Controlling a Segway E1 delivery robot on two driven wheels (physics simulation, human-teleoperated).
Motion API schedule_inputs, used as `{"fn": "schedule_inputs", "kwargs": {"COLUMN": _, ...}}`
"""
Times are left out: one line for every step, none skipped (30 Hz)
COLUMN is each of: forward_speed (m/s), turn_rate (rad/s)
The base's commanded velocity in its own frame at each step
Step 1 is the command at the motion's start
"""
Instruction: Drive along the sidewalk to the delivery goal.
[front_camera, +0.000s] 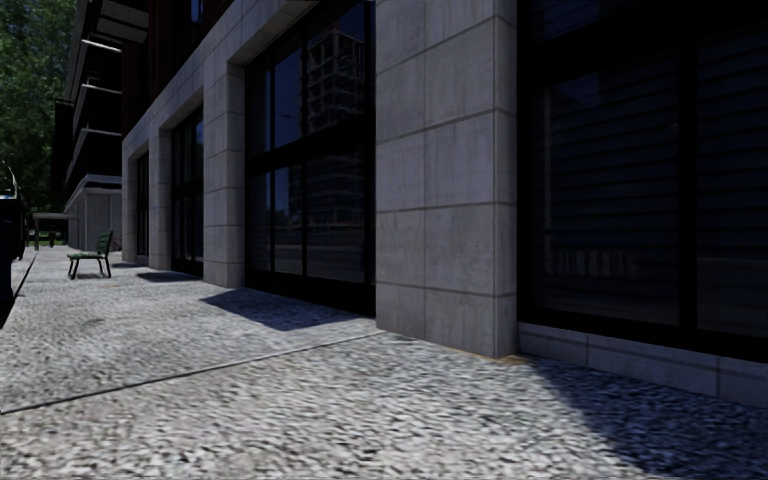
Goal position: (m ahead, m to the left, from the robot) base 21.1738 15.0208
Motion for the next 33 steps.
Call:
{"fn": "schedule_inputs", "kwargs": {"forward_speed": 2.00, "turn_rate": 0.68}}
{"fn": "schedule_inputs", "kwargs": {"forward_speed": 2.00, "turn_rate": 0.68}}
{"fn": "schedule_inputs", "kwargs": {"forward_speed": 2.00, "turn_rate": 0.68}}
{"fn": "schedule_inputs", "kwargs": {"forward_speed": 2.00, "turn_rate": 0.68}}
{"fn": "schedule_inputs", "kwargs": {"forward_speed": 2.00, "turn_rate": 0.68}}
{"fn": "schedule_inputs", "kwargs": {"forward_speed": 2.00, "turn_rate": 0.68}}
{"fn": "schedule_inputs", "kwargs": {"forward_speed": 2.00, "turn_rate": 0.68}}
{"fn": "schedule_inputs", "kwargs": {"forward_speed": 2.00, "turn_rate": 0.68}}
{"fn": "schedule_inputs", "kwargs": {"forward_speed": 2.00, "turn_rate": 0.68}}
{"fn": "schedule_inputs", "kwargs": {"forward_speed": 2.00, "turn_rate": 0.68}}
{"fn": "schedule_inputs", "kwargs": {"forward_speed": 2.00, "turn_rate": 0.68}}
{"fn": "schedule_inputs", "kwargs": {"forward_speed": 2.00, "turn_rate": 0.68}}
{"fn": "schedule_inputs", "kwargs": {"forward_speed": 2.00, "turn_rate": 0.68}}
{"fn": "schedule_inputs", "kwargs": {"forward_speed": 2.00, "turn_rate": 0.68}}
{"fn": "schedule_inputs", "kwargs": {"forward_speed": 2.00, "turn_rate": 0.68}}
{"fn": "schedule_inputs", "kwargs": {"forward_speed": 2.00, "turn_rate": 0.68}}
{"fn": "schedule_inputs", "kwargs": {"forward_speed": 2.00, "turn_rate": 0.68}}
{"fn": "schedule_inputs", "kwargs": {"forward_speed": 2.00, "turn_rate": 0.68}}
{"fn": "schedule_inputs", "kwargs": {"forward_speed": 2.00, "turn_rate": 0.68}}
{"fn": "schedule_inputs", "kwargs": {"forward_speed": 2.00, "turn_rate": 0.68}}
{"fn": "schedule_inputs", "kwargs": {"forward_speed": 2.00, "turn_rate": 0.68}}
{"fn": "schedule_inputs", "kwargs": {"forward_speed": 2.00, "turn_rate": 0.68}}
{"fn": "schedule_inputs", "kwargs": {"forward_speed": 2.00, "turn_rate": 0.68}}
{"fn": "schedule_inputs", "kwargs": {"forward_speed": 2.00, "turn_rate": 0.68}}
{"fn": "schedule_inputs", "kwargs": {"forward_speed": 2.00, "turn_rate": 0.68}}
{"fn": "schedule_inputs", "kwargs": {"forward_speed": 2.00, "turn_rate": 0.68}}
{"fn": "schedule_inputs", "kwargs": {"forward_speed": 2.00, "turn_rate": 0.68}}
{"fn": "schedule_inputs", "kwargs": {"forward_speed": 2.00, "turn_rate": 0.66}}
{"fn": "schedule_inputs", "kwargs": {"forward_speed": 2.00, "turn_rate": 0.66}}
{"fn": "schedule_inputs", "kwargs": {"forward_speed": 2.00, "turn_rate": 0.21}}
{"fn": "schedule_inputs", "kwargs": {"forward_speed": 2.00, "turn_rate": 0.00}}
{"fn": "schedule_inputs", "kwargs": {"forward_speed": 2.00, "turn_rate": 0.00}}
{"fn": "schedule_inputs", "kwargs": {"forward_speed": 2.00, "turn_rate": 0.00}}
